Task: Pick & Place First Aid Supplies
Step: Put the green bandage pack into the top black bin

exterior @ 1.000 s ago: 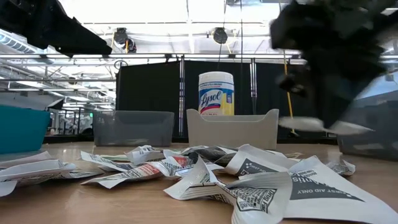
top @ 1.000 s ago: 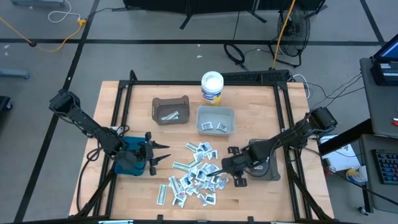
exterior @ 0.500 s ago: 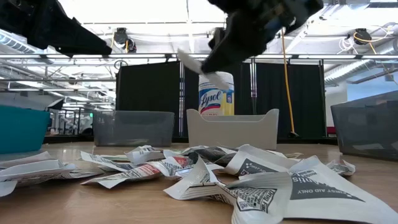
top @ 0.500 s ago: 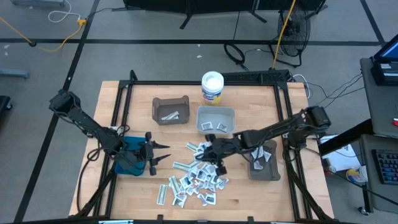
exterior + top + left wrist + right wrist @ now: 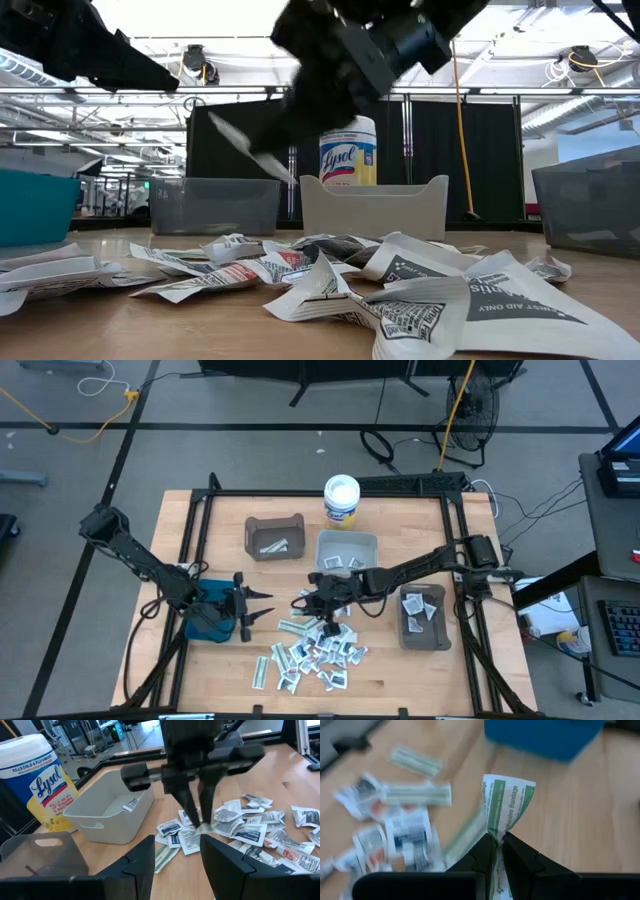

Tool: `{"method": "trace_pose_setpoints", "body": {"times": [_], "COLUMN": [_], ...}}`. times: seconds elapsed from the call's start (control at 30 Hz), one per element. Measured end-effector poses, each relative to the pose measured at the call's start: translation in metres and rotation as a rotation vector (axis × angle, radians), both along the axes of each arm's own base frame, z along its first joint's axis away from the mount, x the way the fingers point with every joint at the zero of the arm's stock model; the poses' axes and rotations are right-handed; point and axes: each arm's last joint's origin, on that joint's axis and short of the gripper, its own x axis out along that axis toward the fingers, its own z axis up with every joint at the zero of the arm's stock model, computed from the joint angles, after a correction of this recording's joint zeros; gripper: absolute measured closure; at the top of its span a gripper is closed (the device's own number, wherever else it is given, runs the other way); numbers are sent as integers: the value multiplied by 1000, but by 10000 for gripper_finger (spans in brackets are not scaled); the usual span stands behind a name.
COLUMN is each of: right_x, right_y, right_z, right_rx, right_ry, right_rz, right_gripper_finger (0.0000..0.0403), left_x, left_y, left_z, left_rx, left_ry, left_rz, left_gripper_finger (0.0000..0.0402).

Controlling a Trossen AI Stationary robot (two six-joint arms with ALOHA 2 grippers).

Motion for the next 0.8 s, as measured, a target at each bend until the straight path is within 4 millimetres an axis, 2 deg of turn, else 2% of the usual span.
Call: {"method": "trace_pose_setpoints", "body": {"times": [0.1, 0.43, 0.8], "right_x": [7, 6, 6], "right_y": [-2, -4, -4], "right_z": [-3, -5, -4], "right_rx": [4, 11, 7], "right_ry": [-13, 6, -1], "right_rz": [-8, -19, -18], "right_gripper_finger": [369, 358, 234], "left_x": [0, 0, 0], "left_y": [0, -1, -1], "left_z": [0, 0, 0], "left_rx": [1, -10, -15], "left_ry": [3, 5, 6], "left_rz": [-1, -21, -24], "left_gripper_finger": [241, 241, 241]}}
